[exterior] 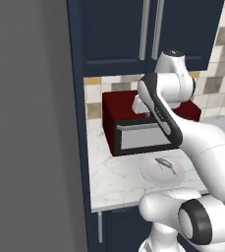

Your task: Place the fish on the rack of the oven, and slide the rack back inside. Close the oven door.

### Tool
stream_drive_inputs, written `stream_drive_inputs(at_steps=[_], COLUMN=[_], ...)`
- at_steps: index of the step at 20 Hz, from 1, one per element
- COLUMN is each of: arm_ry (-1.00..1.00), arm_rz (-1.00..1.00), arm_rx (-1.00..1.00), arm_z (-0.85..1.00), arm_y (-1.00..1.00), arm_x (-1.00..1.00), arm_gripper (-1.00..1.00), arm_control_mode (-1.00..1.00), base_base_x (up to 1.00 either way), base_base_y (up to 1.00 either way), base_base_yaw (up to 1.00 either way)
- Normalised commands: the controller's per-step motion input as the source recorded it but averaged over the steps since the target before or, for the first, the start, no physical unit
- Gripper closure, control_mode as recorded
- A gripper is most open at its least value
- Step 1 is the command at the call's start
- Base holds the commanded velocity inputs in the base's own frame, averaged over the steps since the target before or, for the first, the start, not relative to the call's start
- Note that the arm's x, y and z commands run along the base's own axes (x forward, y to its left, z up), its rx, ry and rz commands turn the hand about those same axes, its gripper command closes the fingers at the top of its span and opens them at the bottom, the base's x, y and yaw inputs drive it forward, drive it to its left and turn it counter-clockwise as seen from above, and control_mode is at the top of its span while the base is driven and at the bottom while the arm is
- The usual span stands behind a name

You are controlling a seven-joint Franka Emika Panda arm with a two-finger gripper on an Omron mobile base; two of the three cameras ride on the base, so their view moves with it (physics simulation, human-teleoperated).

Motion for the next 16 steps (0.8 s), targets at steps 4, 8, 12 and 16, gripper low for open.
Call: stream_drive_inputs(at_steps=[4,8,12,16], arm_ry=[0.0,0.01,0.03,0.02], arm_rz=[0.0,0.0,0.0,0.01], arm_rx=[0.0,0.0,0.0,0.0], arm_z=[-0.08,-0.32,-0.36,-0.43], arm_y=[0.0,-0.18,-0.26,-0.52], arm_x=[-0.12,-0.12,-0.03,-0.09], arm_gripper=[-1.0,-1.0,-1.0,-1.0], arm_control_mode=[-1.0,-1.0,-1.0,-1.0], base_base_x=[0.0,0.0,0.0,0.0], base_base_y=[0.0,0.0,0.0,0.0], base_base_yaw=[0.0,0.0,0.0,0.0])
